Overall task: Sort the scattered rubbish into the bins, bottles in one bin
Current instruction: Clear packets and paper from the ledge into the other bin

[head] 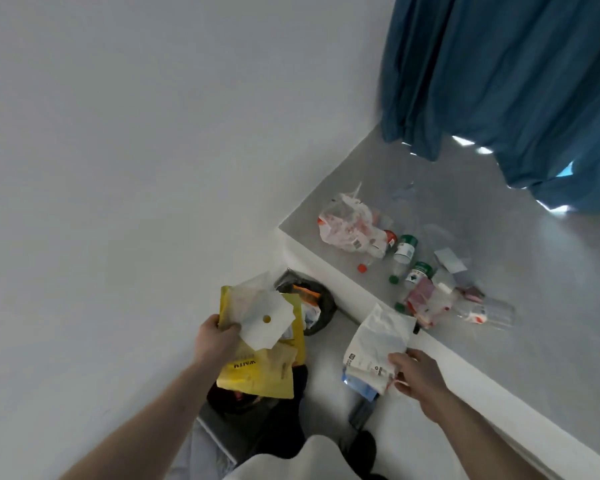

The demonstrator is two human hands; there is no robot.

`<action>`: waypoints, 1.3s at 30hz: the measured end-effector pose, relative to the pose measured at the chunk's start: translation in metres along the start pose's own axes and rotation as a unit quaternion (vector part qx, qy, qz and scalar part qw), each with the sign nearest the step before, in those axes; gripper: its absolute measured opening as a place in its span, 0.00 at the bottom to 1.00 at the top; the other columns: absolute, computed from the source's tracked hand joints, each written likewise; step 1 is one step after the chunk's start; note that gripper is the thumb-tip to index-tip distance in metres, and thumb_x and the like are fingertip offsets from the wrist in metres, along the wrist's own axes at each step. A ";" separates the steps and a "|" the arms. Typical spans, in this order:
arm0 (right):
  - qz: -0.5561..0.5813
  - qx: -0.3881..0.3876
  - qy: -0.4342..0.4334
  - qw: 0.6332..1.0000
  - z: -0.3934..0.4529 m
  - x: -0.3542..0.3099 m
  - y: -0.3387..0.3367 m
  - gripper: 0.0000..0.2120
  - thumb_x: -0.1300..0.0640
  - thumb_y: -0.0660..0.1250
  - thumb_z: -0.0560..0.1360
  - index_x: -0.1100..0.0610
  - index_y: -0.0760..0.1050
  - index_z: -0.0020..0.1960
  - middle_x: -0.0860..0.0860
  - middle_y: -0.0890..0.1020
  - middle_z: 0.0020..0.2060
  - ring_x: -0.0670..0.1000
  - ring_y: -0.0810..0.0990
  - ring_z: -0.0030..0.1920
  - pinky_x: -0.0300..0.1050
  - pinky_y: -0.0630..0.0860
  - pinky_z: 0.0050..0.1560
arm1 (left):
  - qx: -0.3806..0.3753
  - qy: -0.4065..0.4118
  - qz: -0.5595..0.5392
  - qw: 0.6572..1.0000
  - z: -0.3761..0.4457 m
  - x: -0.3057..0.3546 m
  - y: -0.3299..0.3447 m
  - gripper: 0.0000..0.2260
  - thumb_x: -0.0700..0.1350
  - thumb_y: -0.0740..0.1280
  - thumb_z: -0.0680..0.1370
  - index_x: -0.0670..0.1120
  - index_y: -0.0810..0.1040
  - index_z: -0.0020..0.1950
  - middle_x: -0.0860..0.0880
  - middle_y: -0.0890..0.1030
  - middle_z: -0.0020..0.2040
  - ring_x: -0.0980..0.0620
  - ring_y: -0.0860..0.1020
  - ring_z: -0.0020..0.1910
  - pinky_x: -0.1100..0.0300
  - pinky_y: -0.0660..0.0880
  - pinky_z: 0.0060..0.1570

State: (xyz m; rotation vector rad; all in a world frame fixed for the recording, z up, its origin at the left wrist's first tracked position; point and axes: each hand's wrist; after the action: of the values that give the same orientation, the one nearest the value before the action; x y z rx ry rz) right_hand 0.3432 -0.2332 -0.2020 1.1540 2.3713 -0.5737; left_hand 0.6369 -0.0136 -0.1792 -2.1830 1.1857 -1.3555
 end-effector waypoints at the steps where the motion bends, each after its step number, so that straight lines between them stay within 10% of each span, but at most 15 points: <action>1: 0.006 0.011 0.005 1.000 0.002 -0.003 0.003 0.03 0.64 0.68 0.77 0.57 0.78 0.48 0.58 0.82 0.41 0.56 0.79 0.39 0.50 0.77 0.41 | -0.003 0.001 0.014 1.000 0.015 0.006 0.004 0.05 0.42 0.68 0.76 0.47 0.77 0.50 0.47 0.81 0.43 0.49 0.78 0.40 0.56 0.73 0.37; 13: 0.007 0.062 0.053 0.997 0.139 -0.004 0.080 0.07 0.62 0.71 0.75 0.53 0.78 0.51 0.59 0.83 0.42 0.57 0.80 0.38 0.48 0.75 0.36 | -0.067 0.038 0.200 0.977 0.218 0.011 0.141 0.04 0.44 0.60 0.76 0.51 0.74 0.46 0.48 0.80 0.39 0.46 0.80 0.37 0.51 0.82 0.37; 17: -0.038 0.026 0.025 0.999 0.225 0.026 0.103 0.08 0.61 0.72 0.74 0.52 0.78 0.51 0.52 0.84 0.35 0.55 0.81 0.34 0.48 0.76 0.36 | -0.057 0.117 0.271 0.954 0.277 -0.012 0.217 0.06 0.45 0.61 0.77 0.54 0.74 0.51 0.51 0.79 0.40 0.44 0.77 0.46 0.48 0.74 0.56; 24: -0.041 0.022 0.020 0.999 0.368 0.125 0.132 0.08 0.58 0.73 0.74 0.51 0.79 0.52 0.54 0.86 0.35 0.55 0.85 0.35 0.53 0.81 0.42 | -0.074 0.199 0.376 0.902 0.356 -0.087 0.350 0.15 0.39 0.66 0.74 0.59 0.77 0.52 0.48 0.71 0.58 0.42 0.69 0.57 0.50 0.69 0.58; 32: -0.016 0.024 -0.027 0.999 0.446 0.206 0.163 0.08 0.60 0.72 0.77 0.49 0.77 0.49 0.51 0.87 0.37 0.61 0.85 0.41 0.54 0.80 0.41 | -0.050 0.316 0.431 0.844 0.422 -0.161 0.430 0.14 0.38 0.66 0.74 0.55 0.81 0.54 0.49 0.79 0.53 0.44 0.72 0.59 0.51 0.65 0.65; 39: -0.123 0.004 -0.136 0.983 0.478 0.216 0.178 0.13 0.51 0.74 0.73 0.41 0.76 0.54 0.42 0.86 0.45 0.45 0.86 0.44 0.55 0.83 0.49 | -0.084 0.351 0.472 0.804 0.454 -0.197 0.461 0.14 0.39 0.64 0.80 0.54 0.81 0.61 0.49 0.82 0.58 0.47 0.79 0.57 0.53 0.75 0.62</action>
State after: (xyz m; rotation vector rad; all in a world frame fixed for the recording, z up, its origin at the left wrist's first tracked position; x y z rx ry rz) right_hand 0.4638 -0.2558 -0.7420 0.7340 2.2860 -0.7694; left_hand 0.7585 -0.2116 -0.8141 -0.7636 2.2762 -1.5610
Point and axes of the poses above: each hand's wrist, its own z-axis towards the middle knuckle, its own y-axis out of the palm, x = y × z
